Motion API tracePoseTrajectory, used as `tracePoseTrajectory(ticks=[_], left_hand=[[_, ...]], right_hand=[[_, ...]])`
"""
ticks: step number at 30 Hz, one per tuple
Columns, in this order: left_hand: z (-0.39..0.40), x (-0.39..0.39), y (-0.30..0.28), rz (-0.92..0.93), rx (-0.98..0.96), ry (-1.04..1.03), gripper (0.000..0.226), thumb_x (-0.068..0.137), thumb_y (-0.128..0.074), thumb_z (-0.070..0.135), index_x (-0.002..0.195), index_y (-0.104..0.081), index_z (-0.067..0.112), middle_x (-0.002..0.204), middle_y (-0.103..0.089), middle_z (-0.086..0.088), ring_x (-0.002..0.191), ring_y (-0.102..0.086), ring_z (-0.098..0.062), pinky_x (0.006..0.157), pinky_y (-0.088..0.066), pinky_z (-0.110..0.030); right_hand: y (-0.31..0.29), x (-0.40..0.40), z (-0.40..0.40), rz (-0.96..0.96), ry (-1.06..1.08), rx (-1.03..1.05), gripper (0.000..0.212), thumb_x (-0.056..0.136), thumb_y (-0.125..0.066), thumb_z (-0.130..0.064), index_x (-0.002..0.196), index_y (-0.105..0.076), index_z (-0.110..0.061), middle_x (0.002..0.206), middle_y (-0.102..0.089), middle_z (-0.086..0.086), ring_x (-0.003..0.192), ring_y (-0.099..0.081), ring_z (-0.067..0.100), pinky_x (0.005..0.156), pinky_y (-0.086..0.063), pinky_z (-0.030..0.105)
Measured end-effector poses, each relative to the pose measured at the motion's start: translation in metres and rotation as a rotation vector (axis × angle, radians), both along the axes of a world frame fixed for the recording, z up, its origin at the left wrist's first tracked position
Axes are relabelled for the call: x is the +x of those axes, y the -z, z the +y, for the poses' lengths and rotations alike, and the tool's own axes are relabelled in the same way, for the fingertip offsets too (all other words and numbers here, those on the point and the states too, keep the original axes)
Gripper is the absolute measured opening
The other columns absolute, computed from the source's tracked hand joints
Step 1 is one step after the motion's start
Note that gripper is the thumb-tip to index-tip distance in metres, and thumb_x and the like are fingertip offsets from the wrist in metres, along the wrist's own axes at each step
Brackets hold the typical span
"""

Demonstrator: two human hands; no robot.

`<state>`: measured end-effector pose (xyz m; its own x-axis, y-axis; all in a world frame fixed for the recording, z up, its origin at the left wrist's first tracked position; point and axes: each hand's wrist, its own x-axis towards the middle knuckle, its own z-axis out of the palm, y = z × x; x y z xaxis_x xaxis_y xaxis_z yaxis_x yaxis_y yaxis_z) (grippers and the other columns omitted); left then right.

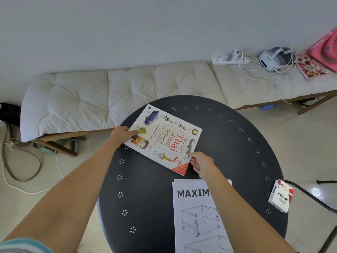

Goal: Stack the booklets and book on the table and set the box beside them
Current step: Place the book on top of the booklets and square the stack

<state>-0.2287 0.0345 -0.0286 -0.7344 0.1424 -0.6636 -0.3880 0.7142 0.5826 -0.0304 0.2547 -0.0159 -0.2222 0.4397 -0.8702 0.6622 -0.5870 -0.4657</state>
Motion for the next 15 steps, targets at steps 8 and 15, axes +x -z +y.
tracePoseTrajectory(ticks=[8, 15], left_hand=[[-0.001, 0.035, -0.038, -0.242, 0.389, -0.340, 0.011, 0.096, -0.052, 0.014, 0.086, -0.050, 0.009, 0.092, -0.066, -0.010, 0.073, -0.065, -0.018, 0.051, -0.060, -0.026], [0.019, 0.097, -0.052, -0.337, 0.607, -0.573, 0.017, 0.094, -0.052, 0.006, 0.109, -0.056, 0.000, 0.090, -0.066, -0.009, 0.078, -0.065, -0.020, 0.050, -0.060, -0.026]], right_hand=[[-0.017, 0.002, 0.008, 0.096, 0.032, -0.132, 0.022, 0.088, -0.061, -0.010, 0.110, -0.059, -0.010, 0.104, -0.070, 0.011, 0.102, -0.063, 0.022, 0.092, -0.047, 0.041], [-0.026, 0.015, 0.002, 0.325, 0.426, -0.122, 0.035, 0.081, -0.075, -0.016, 0.113, -0.062, -0.010, 0.100, -0.074, 0.008, 0.095, -0.072, 0.020, 0.084, -0.059, 0.033]])
